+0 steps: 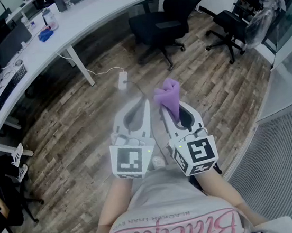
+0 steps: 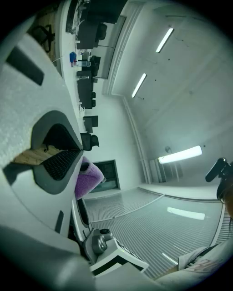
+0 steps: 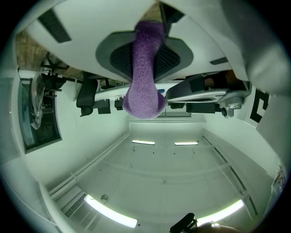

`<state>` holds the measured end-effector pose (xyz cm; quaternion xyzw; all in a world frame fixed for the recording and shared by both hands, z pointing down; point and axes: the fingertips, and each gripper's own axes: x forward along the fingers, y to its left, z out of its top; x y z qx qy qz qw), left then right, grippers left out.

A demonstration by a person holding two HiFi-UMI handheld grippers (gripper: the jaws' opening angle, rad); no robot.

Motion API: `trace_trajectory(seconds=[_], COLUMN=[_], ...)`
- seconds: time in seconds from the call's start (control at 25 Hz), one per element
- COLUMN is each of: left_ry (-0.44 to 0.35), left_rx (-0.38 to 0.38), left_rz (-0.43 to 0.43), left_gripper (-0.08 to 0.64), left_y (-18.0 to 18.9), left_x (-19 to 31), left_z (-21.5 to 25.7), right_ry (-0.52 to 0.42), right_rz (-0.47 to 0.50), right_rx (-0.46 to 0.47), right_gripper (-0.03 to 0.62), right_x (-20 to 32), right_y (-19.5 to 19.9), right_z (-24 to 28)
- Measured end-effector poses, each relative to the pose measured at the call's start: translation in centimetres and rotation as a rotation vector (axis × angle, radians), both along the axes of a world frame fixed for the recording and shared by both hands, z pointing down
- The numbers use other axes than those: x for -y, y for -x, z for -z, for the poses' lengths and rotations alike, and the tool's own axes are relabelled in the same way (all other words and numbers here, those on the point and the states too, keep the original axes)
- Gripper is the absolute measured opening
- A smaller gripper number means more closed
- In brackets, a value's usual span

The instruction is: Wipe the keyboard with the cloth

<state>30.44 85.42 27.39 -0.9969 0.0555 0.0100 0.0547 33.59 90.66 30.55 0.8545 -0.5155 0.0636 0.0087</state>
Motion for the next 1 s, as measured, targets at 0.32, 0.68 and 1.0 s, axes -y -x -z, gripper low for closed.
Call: trace_trajectory(seconds=[0.32, 0.68, 1.0], left_ry=[0.038, 0.054, 0.045], left_rx=[0.012, 0.009, 0.005], left_rz=[0.030, 0.108, 0.227], left_gripper=[0.006, 0.006, 0.006], left_y=[-1.4, -0.9, 2.2], left_x=[0.4, 2.0, 4.7], left_z=[-0.4, -0.5, -0.4], right_ry=[0.011, -0.013, -0.033], right_rz=[0.026, 0.118, 0.235], right_rx=[0.015, 0.026, 0.027], right_gripper=[0.098, 0.098, 0.098], right_x=[0.6, 2.3, 5.4], right_y=[-1.7, -1.5, 1.0], right_z=[-0.5, -0.5, -0.2])
